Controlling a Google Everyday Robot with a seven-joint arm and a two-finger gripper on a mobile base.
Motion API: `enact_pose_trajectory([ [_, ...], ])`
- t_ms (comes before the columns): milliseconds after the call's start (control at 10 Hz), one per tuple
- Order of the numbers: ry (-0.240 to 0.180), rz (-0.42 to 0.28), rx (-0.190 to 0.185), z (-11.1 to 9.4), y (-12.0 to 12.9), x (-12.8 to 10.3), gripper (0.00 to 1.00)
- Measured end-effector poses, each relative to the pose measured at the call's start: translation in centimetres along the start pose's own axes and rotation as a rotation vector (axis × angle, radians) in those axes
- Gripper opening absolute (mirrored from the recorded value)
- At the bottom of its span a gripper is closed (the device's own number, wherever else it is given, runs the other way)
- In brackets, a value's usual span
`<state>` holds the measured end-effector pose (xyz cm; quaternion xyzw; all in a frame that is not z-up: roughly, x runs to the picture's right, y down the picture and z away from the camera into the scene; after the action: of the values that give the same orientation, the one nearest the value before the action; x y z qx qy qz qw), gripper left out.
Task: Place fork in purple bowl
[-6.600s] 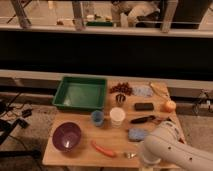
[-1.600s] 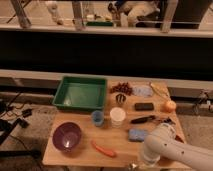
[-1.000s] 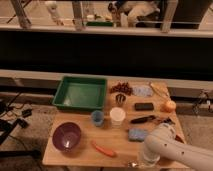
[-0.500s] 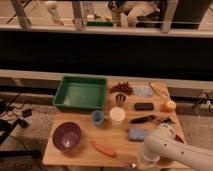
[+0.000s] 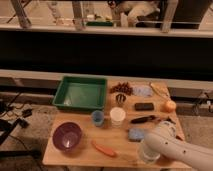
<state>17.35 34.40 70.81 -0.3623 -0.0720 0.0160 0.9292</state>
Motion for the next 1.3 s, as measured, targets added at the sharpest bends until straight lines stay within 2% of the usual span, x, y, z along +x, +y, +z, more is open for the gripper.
enact_pose_trajectory([
  [400,-0.018,-0.057,0.041,-3.0,-0.1,-2.2,0.17],
  [800,-0.055,-0.118,0.074,-7.1,0.4,-5.2,0.17],
  [1000,-0.068,-0.164,0.085,-8.5,0.7,-7.6,0.17],
  [1300,-0.095,-0.252,0.099,-9.0,0.4,-12.3,0.17],
])
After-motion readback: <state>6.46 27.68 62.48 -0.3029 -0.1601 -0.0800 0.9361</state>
